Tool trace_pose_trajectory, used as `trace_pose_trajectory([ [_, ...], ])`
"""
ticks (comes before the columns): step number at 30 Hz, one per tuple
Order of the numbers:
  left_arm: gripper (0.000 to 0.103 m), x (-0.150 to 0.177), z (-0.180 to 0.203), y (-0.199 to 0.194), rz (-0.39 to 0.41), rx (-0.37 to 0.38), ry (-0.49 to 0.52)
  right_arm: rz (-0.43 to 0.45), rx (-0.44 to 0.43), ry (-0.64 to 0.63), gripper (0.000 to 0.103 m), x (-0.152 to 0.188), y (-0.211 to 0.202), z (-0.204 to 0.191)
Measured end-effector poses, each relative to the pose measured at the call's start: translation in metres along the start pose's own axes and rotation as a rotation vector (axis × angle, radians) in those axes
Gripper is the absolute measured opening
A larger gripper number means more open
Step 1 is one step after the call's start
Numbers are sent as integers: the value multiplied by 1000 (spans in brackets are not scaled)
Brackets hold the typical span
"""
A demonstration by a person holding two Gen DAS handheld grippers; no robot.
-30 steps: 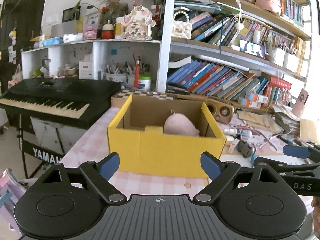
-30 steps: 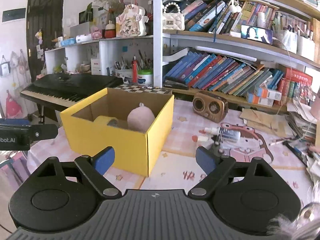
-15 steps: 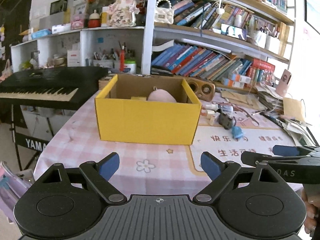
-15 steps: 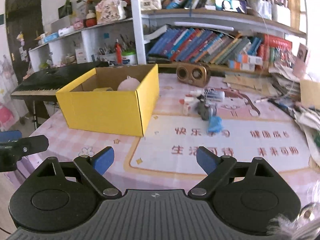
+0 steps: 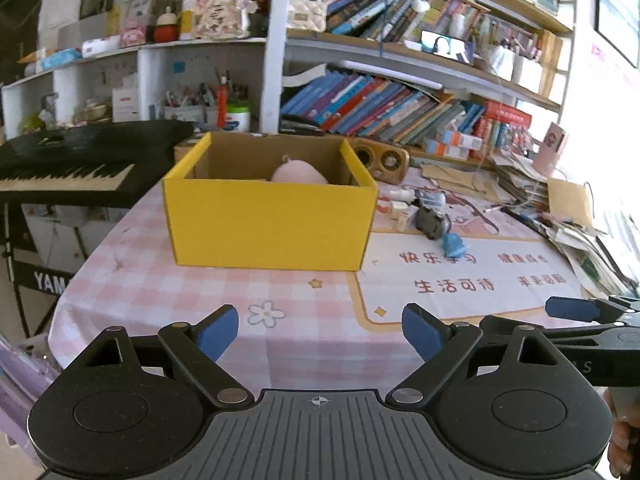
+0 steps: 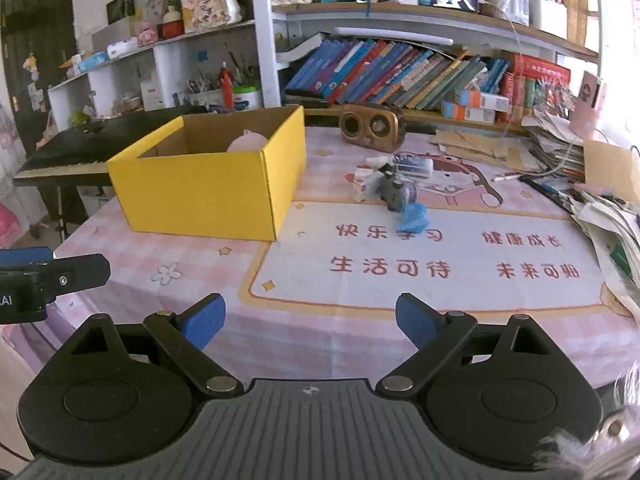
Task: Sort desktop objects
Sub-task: 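Move the left tool toward the blue plastic bag by the toy car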
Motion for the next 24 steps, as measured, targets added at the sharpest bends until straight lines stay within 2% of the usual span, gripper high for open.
trace_pose_trajectory([
  [12,92,-3,29,16,-30,61,53,-14,84,81,92,9,-7,32],
  [19,92,-7,54,29,-43,100,90,-24,105,101,92,9,-8,53],
  [24,92,-13,65,39,-48,104,80,-30,109,105,92,3,-4,66],
])
Point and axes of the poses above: each gripper's, at about its wrist camera, not at the fingertips, and y roughly the way its jaws point, z to its right, x to its underside, the point moved 10 cm from there along y, roughly the way its jaws point, and after that the axes turned 7 degrees about -x, right-handed, at the moved point
